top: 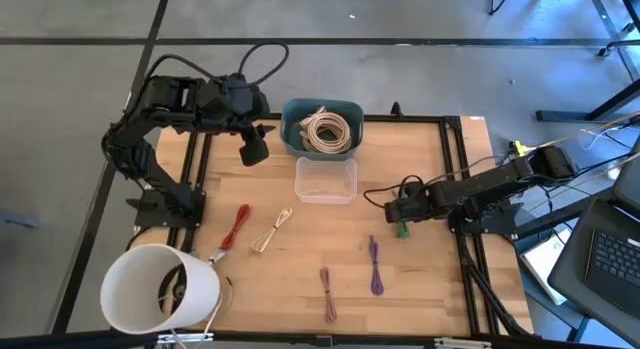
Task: Pick & Place USB Port
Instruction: Put the green charger cable into the transparent bin
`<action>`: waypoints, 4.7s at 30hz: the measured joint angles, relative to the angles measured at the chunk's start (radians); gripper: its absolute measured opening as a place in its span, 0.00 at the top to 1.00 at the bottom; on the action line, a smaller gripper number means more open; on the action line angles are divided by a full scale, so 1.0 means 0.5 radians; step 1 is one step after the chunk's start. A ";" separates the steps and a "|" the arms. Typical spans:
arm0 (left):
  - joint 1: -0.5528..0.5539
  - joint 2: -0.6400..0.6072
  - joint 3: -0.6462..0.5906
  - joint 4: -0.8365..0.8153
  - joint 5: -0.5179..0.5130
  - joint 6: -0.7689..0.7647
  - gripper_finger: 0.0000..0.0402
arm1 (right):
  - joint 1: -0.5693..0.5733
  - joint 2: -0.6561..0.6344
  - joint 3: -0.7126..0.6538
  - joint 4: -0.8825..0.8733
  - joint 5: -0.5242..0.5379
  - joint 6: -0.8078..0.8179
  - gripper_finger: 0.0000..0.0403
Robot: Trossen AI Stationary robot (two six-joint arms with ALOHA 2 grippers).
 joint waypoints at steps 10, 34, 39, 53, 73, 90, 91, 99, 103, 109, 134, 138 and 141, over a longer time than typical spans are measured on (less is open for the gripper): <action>0.000 0.127 0.000 0.013 0.046 0.116 0.64 | -0.073 -0.008 -0.170 0.251 0.054 -0.050 0.63; -0.001 0.173 0.000 0.025 0.030 0.168 0.64 | -0.050 -0.145 0.736 0.257 0.866 -1.567 0.98; 0.000 0.173 0.000 0.029 0.030 0.205 0.64 | -0.181 -0.145 1.136 0.253 0.709 -2.326 0.98; 0.000 0.155 0.015 0.071 0.045 0.221 0.64 | -0.837 0.663 2.176 -0.316 -0.274 -3.232 0.98; -0.001 0.041 0.015 0.053 0.046 0.144 0.64 | -0.878 1.739 2.818 -1.026 -0.406 -3.712 0.98; 0.000 0.040 0.015 0.051 0.032 0.163 0.64 | -0.861 1.901 2.799 -0.757 -0.619 -3.664 0.98; -0.001 0.040 0.015 0.051 0.032 0.155 0.64 | -0.860 1.922 2.786 -0.744 -0.621 -3.664 0.98; 0.000 0.040 0.015 0.010 0.044 0.123 0.64 | -0.895 2.083 2.780 -0.652 -0.588 -3.666 0.98; -0.001 0.040 0.015 -0.034 0.045 0.080 0.64 | -0.918 2.094 2.780 -0.593 -0.462 -3.690 0.98; -0.001 0.040 0.015 -0.047 0.046 0.043 0.64 | -0.984 2.111 2.780 -0.576 -0.470 -3.672 0.98; -0.001 0.040 0.015 -0.044 0.047 0.007 0.64 | -1.042 2.119 2.780 -0.583 -0.524 -3.613 0.92; -0.001 0.040 0.015 -0.044 0.047 -0.010 0.64 | -1.039 2.117 2.780 -0.583 -0.537 -3.606 0.76; -0.001 0.040 0.015 -0.044 0.047 -0.017 0.64 | -1.038 2.115 2.780 -0.582 -0.543 -3.606 0.66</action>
